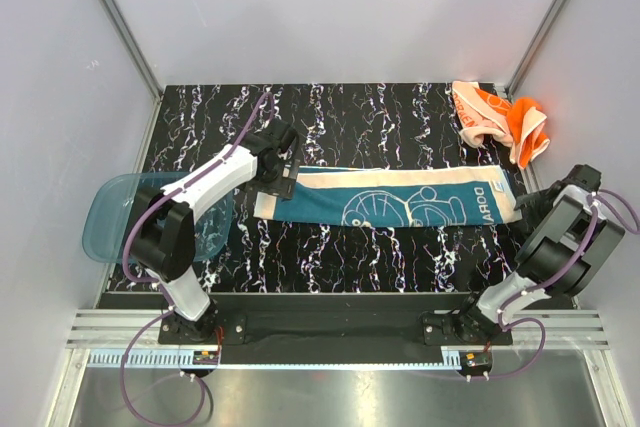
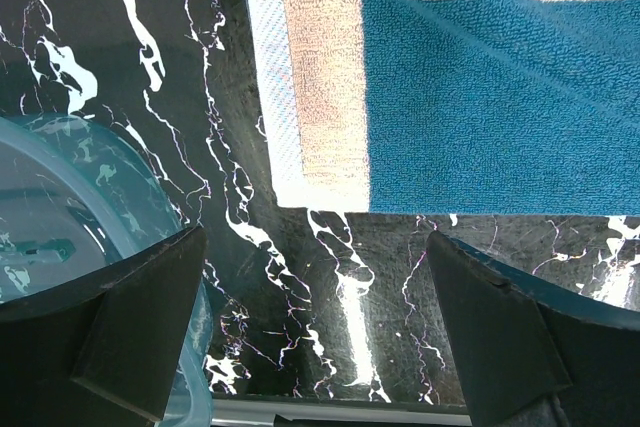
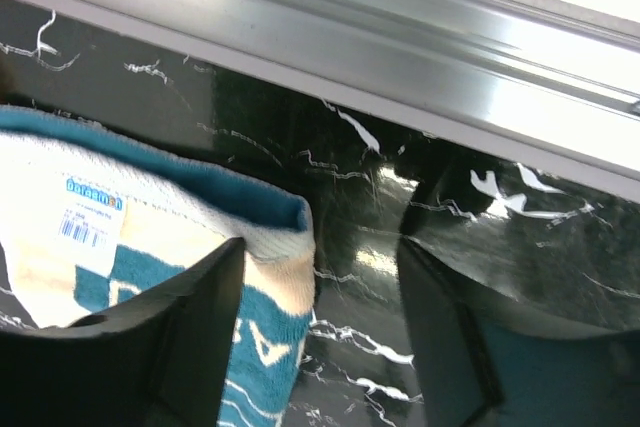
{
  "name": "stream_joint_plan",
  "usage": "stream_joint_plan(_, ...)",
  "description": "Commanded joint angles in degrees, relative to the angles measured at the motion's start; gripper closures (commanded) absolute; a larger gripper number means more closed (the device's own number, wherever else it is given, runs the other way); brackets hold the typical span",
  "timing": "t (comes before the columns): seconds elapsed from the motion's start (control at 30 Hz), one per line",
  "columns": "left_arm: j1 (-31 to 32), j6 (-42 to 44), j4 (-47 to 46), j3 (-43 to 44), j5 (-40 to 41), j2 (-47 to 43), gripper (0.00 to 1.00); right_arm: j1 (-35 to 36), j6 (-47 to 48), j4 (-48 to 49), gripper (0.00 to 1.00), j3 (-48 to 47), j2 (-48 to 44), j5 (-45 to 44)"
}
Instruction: Roll the towels
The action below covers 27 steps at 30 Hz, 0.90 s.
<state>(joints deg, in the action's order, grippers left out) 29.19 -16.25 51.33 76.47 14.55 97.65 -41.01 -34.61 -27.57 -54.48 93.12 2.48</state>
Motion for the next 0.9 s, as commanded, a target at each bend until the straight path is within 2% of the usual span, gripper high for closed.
stream_joint_plan(0.0, 0.3, 0.6, -1.7, 0.2, -0.7, -1.0, 0.01, 0.1, -1.2, 3.4, 0.33, -2.0, 2.9, 0.0)
stream_joint_plan(0.17, 0.4, 0.5, -1.3, 0.4, -0.3, 0.2, 0.01, 0.1, -1.5, 5.6, 0.43, -1.9, 5.7, 2.5)
stream_joint_plan(0.3, 0.4, 0.3, -1.4, 0.3, 0.1, 0.4, 0.01, 0.1, -1.4, 6.4, 0.58, -1.9, 6.7, 3.2)
stream_joint_plan(0.33, 0.5, 0.3, -1.5, 0.2, 0.1, 0.5, 0.01, 0.1, -1.3, 6.7, 0.68, -1.9, 6.8, 3.5)
stream_joint_plan(0.4, 0.5, 0.3, -1.5, 0.1, 0.2, 0.5, 0.01, 0.1, -1.4, 6.9, 0.77, -2.0, 7.0, 4.6)
stream_joint_plan(0.43, 0.7, 0.3, -1.6, -0.1, 0.2, 0.5, 0.01, 0.0, -1.4, 7.0, 0.86, -2.1, 6.9, 5.2)
stream_joint_plan(0.5, 1.0, 0.0, -1.2, 0.1, 0.1, 0.5, 0.01, 0.1, -1.4, 6.9, 0.97, -2.0, 5.9, 6.5)
stream_joint_plan(0.53, 1.2, -0.1, -1.0, 0.3, 0.0, 0.4, 0.01, 0.2, -1.4, 6.8, 1.00, -1.9, 5.4, 6.8)
stream_joint_plan(0.73, 1.7, -1.1, -0.5, -0.5, -1.9, -3.6, 0.01, 3.4, -1.1, 2.4, 1.00, -3.3, -3.0, 6.4)
stream_joint_plan(0.83, 1.7, -1.2, -0.5, -1.8, -1.8, -7.0, 0.01, 7.7, -1.7, -1.9, 1.00, -5.3, -7.9, 5.3)
stream_joint_plan(0.87, 1.7, -1.2, -0.7, -2.2, -1.6, -7.7, 0.01, 11.4, -1.8, -2.7, 1.00, -6.1, -9.9, 4.7)
